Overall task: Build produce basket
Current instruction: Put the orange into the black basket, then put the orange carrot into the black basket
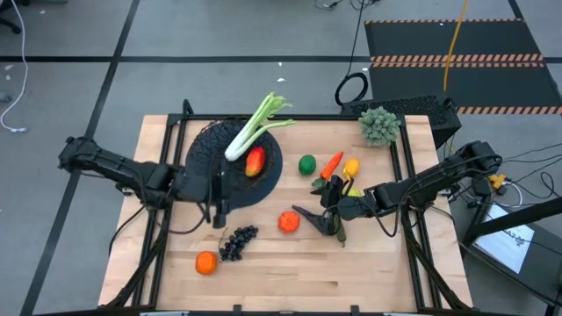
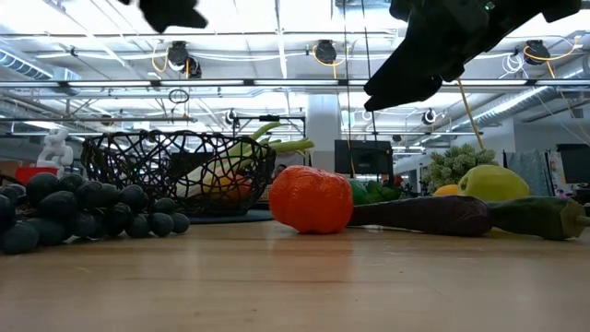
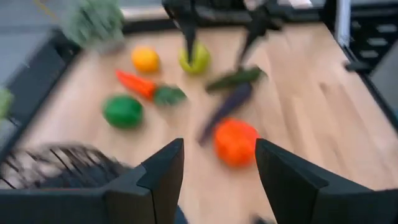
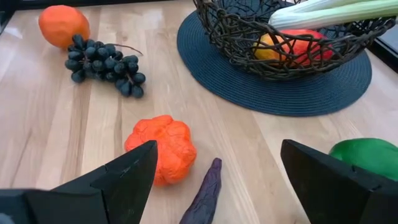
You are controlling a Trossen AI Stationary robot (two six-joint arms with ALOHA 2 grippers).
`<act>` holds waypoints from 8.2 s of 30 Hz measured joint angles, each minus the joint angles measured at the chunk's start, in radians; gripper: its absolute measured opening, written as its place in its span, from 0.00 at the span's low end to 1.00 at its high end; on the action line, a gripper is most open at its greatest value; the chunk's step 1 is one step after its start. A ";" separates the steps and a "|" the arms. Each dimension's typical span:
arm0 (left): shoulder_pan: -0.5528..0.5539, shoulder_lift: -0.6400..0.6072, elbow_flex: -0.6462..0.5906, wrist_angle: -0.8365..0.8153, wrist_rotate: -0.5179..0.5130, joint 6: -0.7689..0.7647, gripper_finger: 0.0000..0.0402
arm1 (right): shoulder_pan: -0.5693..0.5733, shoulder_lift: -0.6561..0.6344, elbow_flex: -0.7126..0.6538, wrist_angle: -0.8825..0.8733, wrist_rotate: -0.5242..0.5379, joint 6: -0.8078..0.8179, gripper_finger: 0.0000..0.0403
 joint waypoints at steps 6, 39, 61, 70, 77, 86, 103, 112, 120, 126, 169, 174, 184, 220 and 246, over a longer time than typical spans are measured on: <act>-0.214 0.000 0.000 -0.171 -0.079 -0.315 0.49 | 0.000 0.000 0.000 0.000 0.000 -0.024 0.83; -0.703 0.381 0.002 -0.353 -0.087 -1.026 0.94 | 0.000 0.000 0.000 0.004 -0.003 -0.023 0.83; -0.703 0.408 -0.012 -0.351 -0.037 -1.061 0.99 | 0.028 0.000 0.000 0.000 -0.032 0.004 0.84; -0.703 0.485 -0.012 -0.313 0.014 -1.042 0.99 | 0.028 0.000 0.000 0.000 -0.031 0.023 0.84; -0.701 0.511 -0.012 -0.303 0.016 -1.058 0.94 | 0.028 0.000 0.000 0.000 -0.031 0.030 0.84; -0.699 0.511 0.004 -0.266 0.055 -1.058 0.81 | 0.028 0.000 0.000 0.001 -0.029 0.076 0.84; -0.501 0.510 0.452 -0.708 -0.095 -0.533 0.82 | 0.040 0.005 0.000 0.000 -0.028 0.010 0.83; -0.250 0.510 0.625 -0.946 -0.226 -0.279 0.85 | 0.038 0.005 0.000 0.001 -0.027 -0.057 0.83; 0.011 0.510 0.632 -1.013 -0.232 -0.104 0.85 | 0.038 0.005 0.000 0.001 -0.023 -0.083 0.83; 0.220 0.510 0.632 -1.031 -0.257 -0.062 0.85 | 0.037 0.005 0.000 0.002 0.013 -0.076 0.83; 0.690 0.360 0.245 -0.600 -0.266 -0.123 0.95 | 0.024 0.005 0.000 0.007 0.030 -0.038 0.84; 0.549 0.218 0.245 -0.578 -0.249 -0.148 0.85 | 0.024 0.005 0.000 0.005 0.031 -0.036 0.84; 0.194 0.046 0.161 -0.377 -0.395 -0.159 0.67 | -0.022 0.005 0.000 0.000 0.196 0.121 0.83; 0.157 -0.076 -0.072 -0.052 -0.237 0.042 0.64 | -0.705 0.005 0.000 -0.215 -0.456 -0.740 0.83; 0.154 -0.076 -0.072 -0.046 -0.193 0.009 0.64 | -0.768 0.059 0.000 -0.304 -0.632 -0.988 0.83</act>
